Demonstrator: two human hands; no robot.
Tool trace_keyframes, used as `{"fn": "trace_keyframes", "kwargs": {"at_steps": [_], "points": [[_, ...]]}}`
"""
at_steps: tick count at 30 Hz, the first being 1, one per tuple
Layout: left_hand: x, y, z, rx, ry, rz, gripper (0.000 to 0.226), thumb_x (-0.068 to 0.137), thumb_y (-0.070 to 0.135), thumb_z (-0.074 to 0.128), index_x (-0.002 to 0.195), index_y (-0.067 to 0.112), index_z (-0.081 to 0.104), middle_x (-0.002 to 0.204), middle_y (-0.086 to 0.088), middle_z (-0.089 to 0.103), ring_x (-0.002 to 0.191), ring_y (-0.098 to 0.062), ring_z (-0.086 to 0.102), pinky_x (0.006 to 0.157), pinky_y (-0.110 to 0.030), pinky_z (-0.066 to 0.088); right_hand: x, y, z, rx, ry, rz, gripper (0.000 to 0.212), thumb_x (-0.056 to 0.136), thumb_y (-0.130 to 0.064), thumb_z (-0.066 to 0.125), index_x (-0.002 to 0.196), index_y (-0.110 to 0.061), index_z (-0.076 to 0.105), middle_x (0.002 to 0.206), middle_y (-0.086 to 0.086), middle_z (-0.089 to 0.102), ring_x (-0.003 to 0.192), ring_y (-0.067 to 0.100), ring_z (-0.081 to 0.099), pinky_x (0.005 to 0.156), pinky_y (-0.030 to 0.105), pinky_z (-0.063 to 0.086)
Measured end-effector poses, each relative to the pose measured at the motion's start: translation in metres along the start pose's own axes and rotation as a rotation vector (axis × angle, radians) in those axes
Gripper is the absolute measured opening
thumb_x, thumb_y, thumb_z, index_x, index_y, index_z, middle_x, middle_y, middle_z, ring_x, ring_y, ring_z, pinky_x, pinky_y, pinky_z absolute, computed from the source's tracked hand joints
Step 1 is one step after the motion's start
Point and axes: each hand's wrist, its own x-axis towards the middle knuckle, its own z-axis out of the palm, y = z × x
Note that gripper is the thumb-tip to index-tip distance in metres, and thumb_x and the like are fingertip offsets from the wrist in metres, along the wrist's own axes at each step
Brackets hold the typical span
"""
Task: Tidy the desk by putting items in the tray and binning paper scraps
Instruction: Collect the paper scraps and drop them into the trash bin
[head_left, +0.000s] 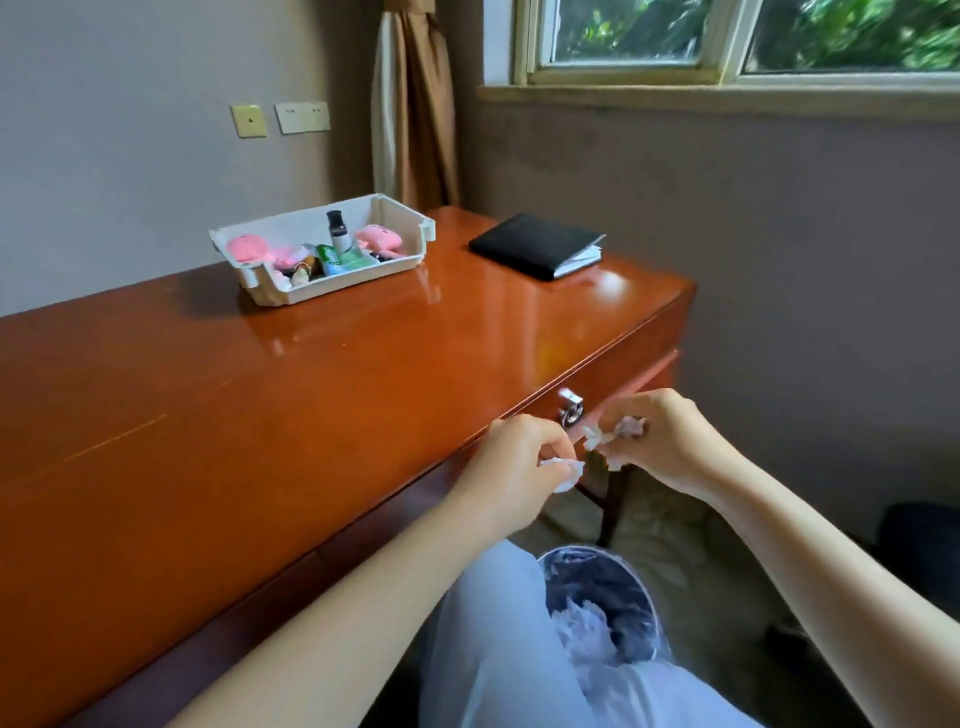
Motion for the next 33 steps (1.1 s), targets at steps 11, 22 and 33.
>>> {"fn": "trace_keyframes", "kwargs": {"at_steps": [11,22,33], "points": [[0.061,-0.048,0.121,-0.021,-0.19,-0.219,0.015,0.082,0.021,0.067,0.072,0.017,0.057,0.062,0.007,0.053,0.061,-0.012,0.05,0.06,-0.026,0.045,0.013,0.119,0.06,0.042,-0.152,0.378,0.015,0.074,-0.001,0.069,0.086,-0.011,0.071,0.083,0.004,0.063,0.087,0.02,0.059,0.062,0.021,0.043],[0.083,-0.116,0.197,-0.054,-0.352,-0.408,0.023,0.085,0.003,0.045,0.098,0.016,0.059,0.096,-0.008,0.061,0.082,-0.022,0.052,0.073,-0.029,0.046,0.029,0.176,0.139,0.043,-0.323,0.563,0.021,0.078,-0.003,0.062,0.097,-0.006,0.071,0.096,0.011,0.065,0.082,0.02,0.053,0.065,0.022,0.042],[0.08,-0.124,0.195,-0.004,-0.588,-0.359,0.041,0.098,0.017,0.044,0.139,0.013,0.044,0.141,-0.008,0.049,0.124,-0.024,0.051,0.102,-0.03,0.04,0.028,0.187,0.15,-0.091,-0.432,0.566,0.041,0.089,-0.018,0.055,0.13,-0.018,0.054,0.128,0.006,0.06,0.117,0.027,0.056,0.094,0.034,0.049]]}}
